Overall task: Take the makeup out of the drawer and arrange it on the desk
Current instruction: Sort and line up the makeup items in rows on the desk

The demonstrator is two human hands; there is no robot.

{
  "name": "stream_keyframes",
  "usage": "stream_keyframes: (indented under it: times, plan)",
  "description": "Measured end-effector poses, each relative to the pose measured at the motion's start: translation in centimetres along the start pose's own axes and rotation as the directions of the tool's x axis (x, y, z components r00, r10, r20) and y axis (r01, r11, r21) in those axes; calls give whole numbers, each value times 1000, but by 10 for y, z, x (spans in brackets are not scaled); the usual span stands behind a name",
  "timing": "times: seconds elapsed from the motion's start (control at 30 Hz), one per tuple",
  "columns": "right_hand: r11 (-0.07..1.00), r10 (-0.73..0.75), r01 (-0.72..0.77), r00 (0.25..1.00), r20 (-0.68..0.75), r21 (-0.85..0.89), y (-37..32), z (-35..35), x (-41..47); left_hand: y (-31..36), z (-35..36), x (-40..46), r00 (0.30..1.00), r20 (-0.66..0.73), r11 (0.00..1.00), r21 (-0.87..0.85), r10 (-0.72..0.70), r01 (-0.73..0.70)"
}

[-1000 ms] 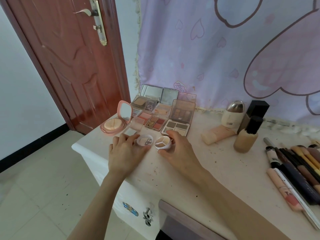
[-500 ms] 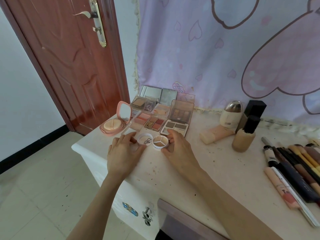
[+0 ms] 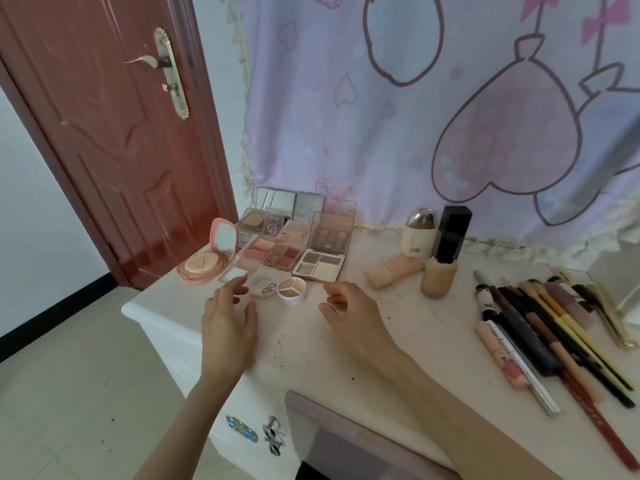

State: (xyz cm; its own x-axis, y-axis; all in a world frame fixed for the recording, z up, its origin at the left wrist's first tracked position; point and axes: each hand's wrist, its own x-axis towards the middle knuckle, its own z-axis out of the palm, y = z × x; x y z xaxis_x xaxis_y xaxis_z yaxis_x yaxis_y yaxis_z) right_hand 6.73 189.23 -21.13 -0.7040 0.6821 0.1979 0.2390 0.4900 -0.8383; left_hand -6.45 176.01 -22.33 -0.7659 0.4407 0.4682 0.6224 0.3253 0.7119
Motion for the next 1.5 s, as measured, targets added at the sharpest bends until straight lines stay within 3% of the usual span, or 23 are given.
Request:
stream_keyframes:
  times: [0.17, 0.3, 0.4, 0.53, 0.63, 0.73, 0.9, 1.07, 1.17, 1.27, 1.33, 1.43, 1.5]
  plan:
    - [999, -14, 10, 994, -108, -33, 6, -51, -17, 46, 18, -10, 955, 75, 957, -64, 286, -282]
    - [998, 42, -56, 951, -305, -37, 17, -96, -26, 82, 52, -17, 904, 236, 932, -146, 358, -331]
    - [988, 146, -155, 887, -438, 16, 28, -119, -27, 98, 81, -18, 872, 299, 922, -102, 388, -375]
    - [942, 278, -329, 878, -389, -68, 39, -128, -10, 108, 114, -10, 844, 333, 896, -4, 420, -444]
    - [926, 314, -366, 881, -353, -90, 45, -121, 5, 107, 128, -1, 853, 407, 936, -11, 327, -353]
    - [926, 316, -371, 864, -391, -71, 50, -116, 12, 102, 133, 3, 850, 433, 950, -45, 299, -310]
    - [931, 278, -355, 845, -457, -91, 53, -111, 12, 100, 136, 2, 825, 447, 926, -23, 347, -377]
    - [976, 203, -216, 834, -514, 34, 51, -110, -1, 97, 136, -1, 792, 446, 903, -101, 416, -418]
    - [963, 219, -124, 876, -430, 239, 43, -115, -7, 99, 133, 0, 836, 378, 916, -217, 397, -337]
    - [872, 222, -113, 958, -179, 475, 34, -119, -11, 105, 123, 10, 915, 284, 902, -402, 287, -158]
    - [826, 201, -166, 980, -7, 539, 31, -119, -12, 114, 112, 19, 923, 249, 862, -486, 293, -142]
    - [684, 182, -272, 962, 202, 676, 24, -121, -14, 134, 91, 34, 878, 221, 817, -512, 425, -267]
    - [582, 114, -348, 930, 350, 735, 21, -126, -16, 143, 77, 40, 771, 211, 765, -432, 601, -478]
